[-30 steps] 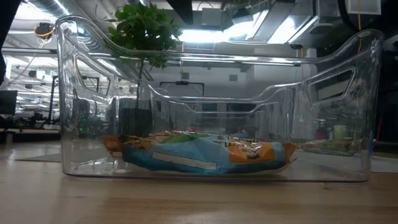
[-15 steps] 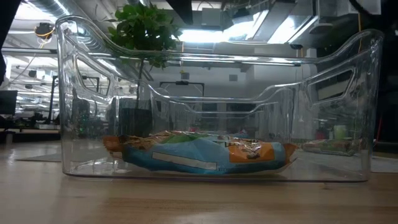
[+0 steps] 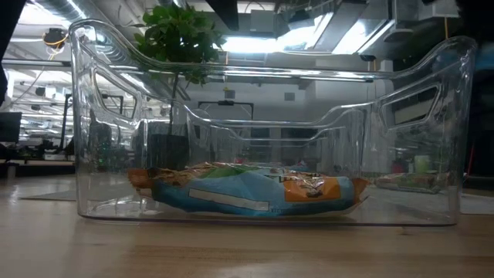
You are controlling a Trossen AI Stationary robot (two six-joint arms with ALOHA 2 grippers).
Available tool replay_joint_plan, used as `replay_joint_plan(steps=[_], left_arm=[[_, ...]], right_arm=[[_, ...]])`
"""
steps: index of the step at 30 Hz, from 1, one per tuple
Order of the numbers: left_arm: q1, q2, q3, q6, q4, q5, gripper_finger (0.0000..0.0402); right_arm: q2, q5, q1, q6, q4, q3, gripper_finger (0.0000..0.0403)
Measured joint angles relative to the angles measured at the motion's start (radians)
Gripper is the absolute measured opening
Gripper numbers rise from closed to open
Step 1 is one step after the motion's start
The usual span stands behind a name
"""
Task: Pick and place Granola Bars by type
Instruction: Put the blue granola bar into the top transparent bin
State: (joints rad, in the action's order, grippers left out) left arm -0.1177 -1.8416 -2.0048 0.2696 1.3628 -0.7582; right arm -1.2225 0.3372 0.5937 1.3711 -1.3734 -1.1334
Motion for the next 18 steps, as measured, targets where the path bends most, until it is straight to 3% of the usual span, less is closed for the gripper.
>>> replay_joint_plan(steps=[5,13,18], left_arm=[[0.0,0.0,0.0,0.005,0.0,0.001,0.0078],[0.0,0.0,0.0,0.033,-0.002,0.012,0.0079],[0.0,0.0,0.0,0.089,-0.002,0.013,0.0074]], right_arm=[[0.059,0.048,-0.107,-0.213,-0.016,-0.083,0.0056],[0.135,0.062,-0.377,-0.672,0.051,-0.154,0.005],[0.139,-0.011,-0.575,-0.997,0.193,-0.179,0.005]])
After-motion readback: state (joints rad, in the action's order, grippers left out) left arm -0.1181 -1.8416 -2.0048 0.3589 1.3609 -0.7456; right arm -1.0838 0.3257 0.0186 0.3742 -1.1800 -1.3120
